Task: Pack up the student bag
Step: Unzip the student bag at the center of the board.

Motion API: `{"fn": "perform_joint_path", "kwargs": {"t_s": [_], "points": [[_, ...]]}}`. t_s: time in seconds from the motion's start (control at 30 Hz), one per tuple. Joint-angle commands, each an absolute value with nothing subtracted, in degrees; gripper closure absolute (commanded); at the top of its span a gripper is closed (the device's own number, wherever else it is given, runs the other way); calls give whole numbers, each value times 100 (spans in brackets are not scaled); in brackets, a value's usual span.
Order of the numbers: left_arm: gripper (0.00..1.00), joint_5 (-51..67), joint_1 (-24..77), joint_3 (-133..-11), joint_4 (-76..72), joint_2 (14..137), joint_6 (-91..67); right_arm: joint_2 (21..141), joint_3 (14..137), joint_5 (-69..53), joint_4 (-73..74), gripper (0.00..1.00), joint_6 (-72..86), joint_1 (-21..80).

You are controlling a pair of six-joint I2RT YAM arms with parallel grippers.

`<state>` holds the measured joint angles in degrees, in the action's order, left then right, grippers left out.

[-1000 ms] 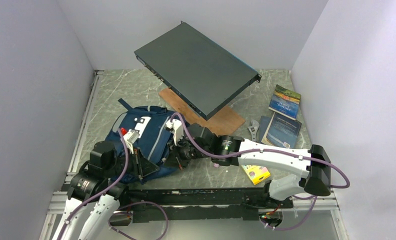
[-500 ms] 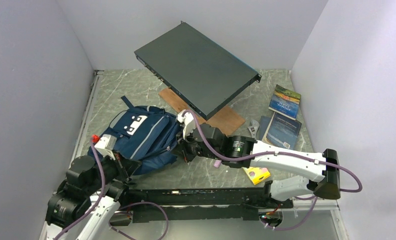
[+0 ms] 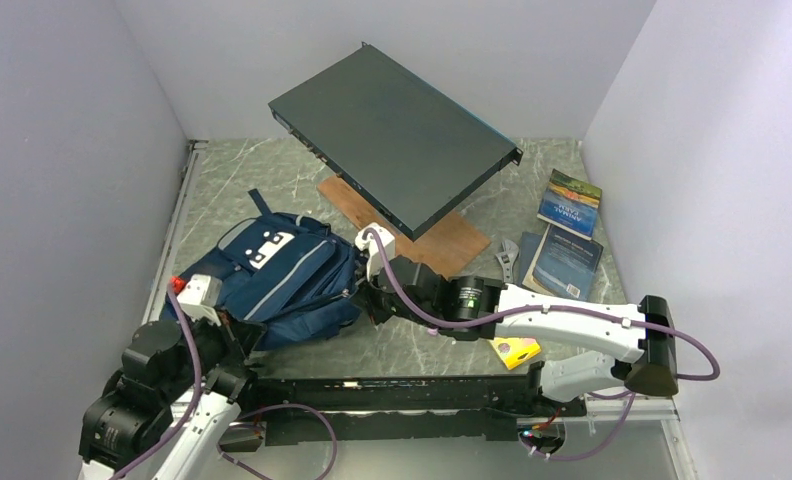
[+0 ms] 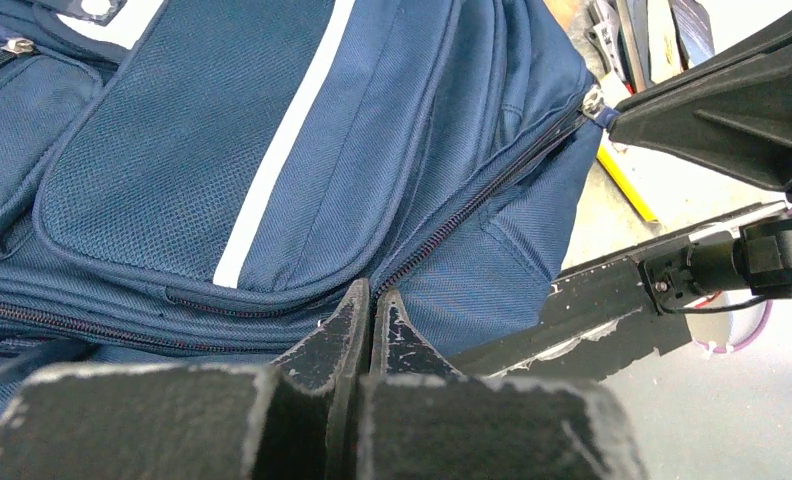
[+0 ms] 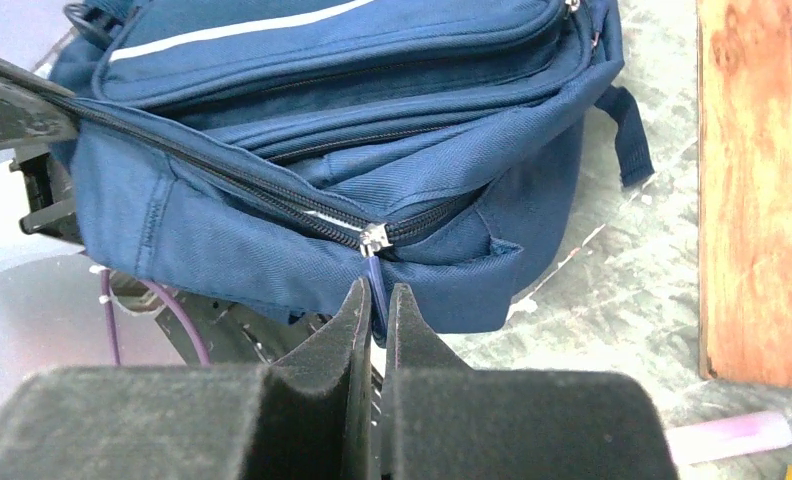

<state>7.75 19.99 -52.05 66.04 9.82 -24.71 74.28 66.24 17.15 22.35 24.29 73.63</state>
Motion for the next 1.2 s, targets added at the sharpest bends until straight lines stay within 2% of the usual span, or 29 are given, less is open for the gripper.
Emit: {"fn": "perform_joint_path", "kwargs": {"t_s": [0.0, 0.17, 0.27, 0.3, 0.33, 0.37, 0.43, 0.5, 0.6, 0.7, 0.9, 1.17], "points": [[100, -940, 1907, -5678, 6914, 762, -2251, 7289, 6181, 3591, 4127, 100, 2294, 7049], [100, -831, 1907, -5631, 6970, 760, -2175, 6790, 5566, 3297, 3309, 100, 2627, 7036], [100, -25, 1907, -5533, 6903, 902, -2000, 6204, 5064, 2058, 2038, 100, 2537, 7019], [95, 300, 1907, -5498, 6925, 1015, -1947, 6076, 4908, 1643, 1571, 100, 2581, 7008], [84, 502, 1907, -5482, 6985, 1171, -1947, 5993, 4783, 1324, 1171, 100, 2700, 6991], [67, 649, 1907, -5476, 7060, 1313, -1973, 5946, 4687, 1070, 855, 100, 2862, 6988], [43, 947, 1907, -5480, 7094, 1634, -1929, 5924, 4503, 792, 319, 100, 3267, 6987], [32, 1336, 1907, -5507, 6924, 1792, -1858, 5932, 4263, 679, -88, 100, 3821, 6981], [26, 1949, 1907, -5476, 6278, 1870, -1988, 5888, 3885, 403, -709, 100, 4670, 6953], [23, 2730, 1907, -5211, 5206, 1907, -2274, 5826, 3480, 41, -1522, 100, 5470, 6935], [25, 3190, 1920, -4401, 3967, 2097, -2869, 5527, 2809, 106, -2479, 100, 6627, 6930], [30, 2138, 2673, -4219, 4160, 2726, -2701, 5217, 2683, 423, -2404, 100, 6736, 6835]]}}
